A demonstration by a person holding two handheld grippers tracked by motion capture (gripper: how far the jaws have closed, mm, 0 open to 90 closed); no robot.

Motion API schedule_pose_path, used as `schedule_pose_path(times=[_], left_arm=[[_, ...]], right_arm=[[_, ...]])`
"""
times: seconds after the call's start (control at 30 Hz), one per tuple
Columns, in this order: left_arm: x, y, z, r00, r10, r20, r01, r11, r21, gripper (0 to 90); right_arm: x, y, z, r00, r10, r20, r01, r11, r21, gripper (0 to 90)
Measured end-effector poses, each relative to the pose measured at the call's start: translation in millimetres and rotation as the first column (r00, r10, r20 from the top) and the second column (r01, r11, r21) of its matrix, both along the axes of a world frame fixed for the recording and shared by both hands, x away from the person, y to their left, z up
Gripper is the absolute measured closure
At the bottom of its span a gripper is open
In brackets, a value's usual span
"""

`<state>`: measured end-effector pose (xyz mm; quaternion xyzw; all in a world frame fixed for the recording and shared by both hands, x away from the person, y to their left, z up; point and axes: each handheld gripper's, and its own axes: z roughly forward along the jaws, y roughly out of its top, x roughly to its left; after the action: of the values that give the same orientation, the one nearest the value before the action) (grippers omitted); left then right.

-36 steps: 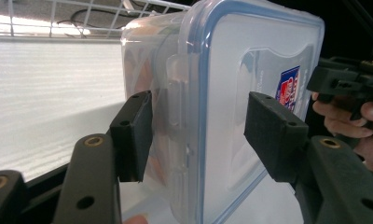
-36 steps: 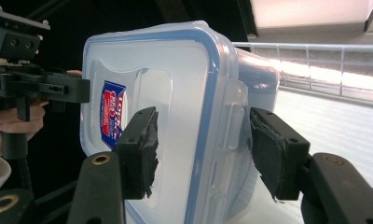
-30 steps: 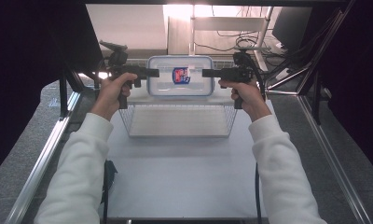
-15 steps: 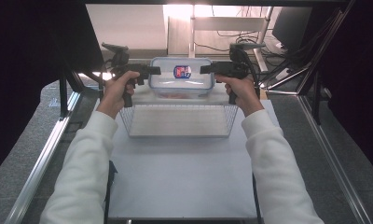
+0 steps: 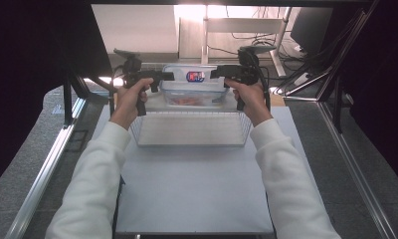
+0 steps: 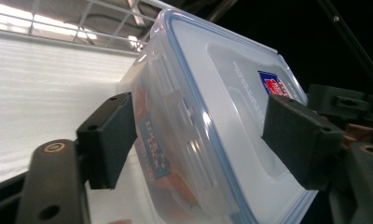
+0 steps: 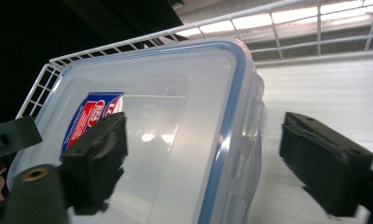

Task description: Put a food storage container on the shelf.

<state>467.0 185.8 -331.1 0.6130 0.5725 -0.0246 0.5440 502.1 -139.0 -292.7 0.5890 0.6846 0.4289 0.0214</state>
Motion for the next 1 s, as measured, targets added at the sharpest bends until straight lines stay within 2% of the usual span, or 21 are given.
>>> schedule_pose_path(times=[0.07,0.1,0.13,0.17,0.2,0.23,0.3,0.37,0.43,0.53,0.57,0.6,0.63,0.67,0.77,0.8,0.83,0.87,0.9,0.93,1.0], left_arm=[[-8.9,-0.2,1.7,0.9986,0.028,0.044,-0.029,0.9994,0.019,22.5],[-8.9,-0.2,1.7,0.9986,0.028,0.044,-0.029,0.9994,0.019,22.0],[-20.2,-0.3,7.4,0.9940,0.048,0.098,-0.056,0.9952,0.081,22.6],[-26.5,-0.1,10.0,0.9910,0.037,0.129,-0.050,0.9935,0.102,23.7],[-26.5,-0.1,10.0,0.9910,0.037,0.129,-0.050,0.9935,0.102,24.1],[-40.0,-1.1,14.6,0.9857,0.025,0.167,-0.046,0.9911,0.125,24.6],[-54.5,-2.6,17.3,0.9809,0.017,0.194,-0.051,0.9837,0.173,26.6],[-69.7,-5.4,17.9,0.9736,-0.013,0.228,-0.036,0.9771,0.210,28.1],[-77.4,-6.5,17.5,0.9688,-0.030,0.246,-0.027,0.9739,0.225,28.6],[-108.1,-9.8,16.9,0.9543,-0.079,0.288,0.012,0.9734,0.229,29.0],[-108.1,-9.8,16.9,0.9543,-0.079,0.288,0.012,0.9734,0.229,29.7],[-117.6,-12.2,18.0,0.9470,-0.096,0.306,0.017,0.9682,0.250,29.7],[-125.6,-14.6,18.8,0.9415,-0.106,0.320,0.018,0.9631,0.268,30.1],[-141.5,-19.2,18.2,0.9310,-0.130,0.341,0.025,0.9548,0.296,30.9],[-170.9,-27.0,9.7,0.9141,-0.170,0.368,0.033,0.9365,0.349,30.0],[-170.9,-27.0,9.7,0.9141,-0.170,0.368,0.033,0.9365,0.349,29.9],[-181.7,-29.8,4.3,0.9112,-0.186,0.367,0.041,0.9286,0.369,29.9],[-187.4,-31.3,0.5,0.9110,-0.196,0.363,0.051,0.9265,0.373,29.8],[-194.4,-32.9,-5.3,0.9107,-0.211,0.355,0.068,0.9247,0.375,29.8],[-205.8,-36.4,-19.3,0.9118,-0.235,0.337,0.094,0.9181,0.385,29.6],[-215.1,-40.3,-35.9,0.9161,-0.248,0.315,0.105,0.9068,0.408,28.7]], right_arm=[[-5.7,-1.2,2.4,0.9992,0.018,0.035,-0.017,1.000,-0.022,8.2],[-10.9,-3.1,3.8,0.9969,0.024,0.075,-0.022,0.999,-0.031,7.5],[-16.5,-6.6,5.1,0.9930,0.033,0.114,-0.029,0.999,-0.038,7.4],[-22.5,-10.9,6.2,0.9877,0.044,0.150,-0.038,0.999,-0.038,7.6],[-22.5,-10.9,6.2,0.9877,0.044,0.150,-0.038,0.999,-0.038,7.6],[-34.3,-20.7,8.0,0.9729,0.078,0.218,-0.071,0.997,-0.037,8.9],[-45.6,-29.2,9.4,0.9597,0.121,0.254,-0.115,0.993,-0.036,9.9],[-58.4,-36.1,9.4,0.9404,0.172,0.293,-0.165,0.985,-0.051,10.7],[-74.0,-40.9,8.5,0.9092,0.232,0.346,-0.212,0.973,-0.094,12.3],[-100.7,-48.5,4.8,0.8639,0.279,0.419,-0.249,0.960,-0.126,14.8],[-100.7,-48.5,4.8,0.8639,0.279,0.419,-0.249,0.960,-0.126,14.8],[-109.0,-50.7,2.9,0.8549,0.291,0.429,-0.262,0.957,-0.127,15.6],[-119.4,-52.6,0.1,0.8444,0.305,0.440,-0.274,0.952,-0.135,16.4],[-132.9,-54.4,-4.5,0.8273,0.330,0.455,-0.295,0.944,-0.148,17.3],[-154.8,-58.6,-17.0,0.7963,0.381,0.470,-0.353,0.923,-0.150,19.3],[-154.8,-58.6,-17.0,0.7963,0.381,0.470,-0.353,0.923,-0.150,19.3],[-162.1,-59.8,-22.9,0.7861,0.399,0.472,-0.371,0.915,-0.156,19.9],[-174.6,-61.7,-36.0,0.7758,0.422,0.469,-0.396,0.904,-0.157,21.2],[-174.6,-61.7,-36.0,0.7758,0.422,0.469,-0.396,0.904,-0.157,21.2],[-185.2,-63.2,-49.0,0.7741,0.432,0.463,-0.408,0.900,-0.156,22.1],[-194.4,-65.4,-61.5,0.7762,0.429,0.462,-0.406,0.901,-0.154,22.7]])
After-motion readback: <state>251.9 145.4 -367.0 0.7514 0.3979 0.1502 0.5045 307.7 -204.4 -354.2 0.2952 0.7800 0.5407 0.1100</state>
